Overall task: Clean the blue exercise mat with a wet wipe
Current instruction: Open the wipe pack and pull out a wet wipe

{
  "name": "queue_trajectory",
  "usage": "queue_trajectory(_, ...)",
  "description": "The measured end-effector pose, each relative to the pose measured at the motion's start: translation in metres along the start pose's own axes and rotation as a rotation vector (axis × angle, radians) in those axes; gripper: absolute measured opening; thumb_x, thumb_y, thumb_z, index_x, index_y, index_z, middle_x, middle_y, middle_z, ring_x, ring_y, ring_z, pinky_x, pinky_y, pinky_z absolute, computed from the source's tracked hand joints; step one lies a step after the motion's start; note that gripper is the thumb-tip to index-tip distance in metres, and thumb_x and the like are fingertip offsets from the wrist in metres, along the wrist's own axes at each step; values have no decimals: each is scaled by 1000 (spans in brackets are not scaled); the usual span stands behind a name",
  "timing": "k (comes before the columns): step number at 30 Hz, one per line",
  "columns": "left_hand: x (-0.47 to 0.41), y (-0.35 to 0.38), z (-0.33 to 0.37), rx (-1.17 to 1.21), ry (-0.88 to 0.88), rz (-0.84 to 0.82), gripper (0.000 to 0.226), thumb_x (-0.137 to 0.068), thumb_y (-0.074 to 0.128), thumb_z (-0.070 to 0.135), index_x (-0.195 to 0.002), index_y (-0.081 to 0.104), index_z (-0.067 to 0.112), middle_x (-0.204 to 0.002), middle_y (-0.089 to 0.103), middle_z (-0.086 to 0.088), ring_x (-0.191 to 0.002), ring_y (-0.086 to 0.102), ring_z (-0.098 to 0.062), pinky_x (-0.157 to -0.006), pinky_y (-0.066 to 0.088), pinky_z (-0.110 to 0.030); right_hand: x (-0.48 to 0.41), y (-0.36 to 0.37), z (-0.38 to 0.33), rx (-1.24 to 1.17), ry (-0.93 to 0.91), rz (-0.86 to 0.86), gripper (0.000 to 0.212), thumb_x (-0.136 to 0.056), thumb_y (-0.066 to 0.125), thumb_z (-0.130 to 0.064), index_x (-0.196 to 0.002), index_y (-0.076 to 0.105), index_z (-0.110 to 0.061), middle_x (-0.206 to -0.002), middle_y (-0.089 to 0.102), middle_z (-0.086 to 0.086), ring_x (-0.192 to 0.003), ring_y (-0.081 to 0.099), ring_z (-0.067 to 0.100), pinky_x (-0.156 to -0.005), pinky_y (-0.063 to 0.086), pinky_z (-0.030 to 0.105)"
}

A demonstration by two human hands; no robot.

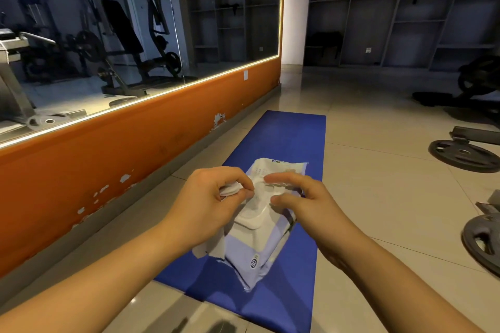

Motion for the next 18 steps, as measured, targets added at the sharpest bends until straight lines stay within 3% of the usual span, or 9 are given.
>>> queue_trajectory(2,0,-4,0,-1,-12,43,9,-91,76,16,-89,76,25,-85,71,17,-80,66,-9,-64,49,-18,1,3,-1,49,-4,-12,32,-89,66,-13,-105,75,-39,-128,56,-4,-113,59,12,-93,57,31)
queue_trajectory(5,0,-6,0,6,-32,78,7,-91,74,19,-90,75,26,-82,70,15,-75,63,-12,-60,45,-17,4,8,-9,59,-24,-43,30,-91,64,-13,-103,75,-38,-125,53,-7,-112,57,7,-87,56,23)
queue_trajectory(10,2,-8,0,103,-32,104,6,-94,71,18,-93,74,23,-82,70,8,-74,63,-20,-62,50,-37,7,10,-18,111,-65,-63,27,-94,64,-19,-101,74,-43,-117,50,-11,-112,55,4,-93,53,23)
queue_trajectory(13,1,-9,1,152,-55,114,8,-95,70,19,-92,72,26,-78,68,4,-68,59,-23,-60,48,-39,9,8,-23,42,-81,-97,32,-94,67,-23,-114,68,-48,-125,49,-12,-114,56,4,-88,56,22)
queue_trajectory(16,0,-8,1,183,-81,110,8,-96,68,21,-92,70,28,-79,68,4,-69,60,-22,-61,50,-39,9,11,-22,-17,-87,-152,49,-93,69,-23,-127,59,-56,-136,47,-15,-127,52,11,-94,59,33)
queue_trajectory(18,-1,-8,1,194,-98,115,8,-96,68,23,-92,70,29,-80,68,4,-71,61,-22,-60,51,-38,8,14,-19,-27,-75,-166,47,-92,70,-21,-125,62,-54,-140,47,-14,-129,53,14,-96,58,37)
Point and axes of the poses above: each hand's wrist, its own x-axis away from the middle knuckle, its own y-axis out of the palm, z = x × y, the point moved 6 cm from there along -x, towards the middle knuckle
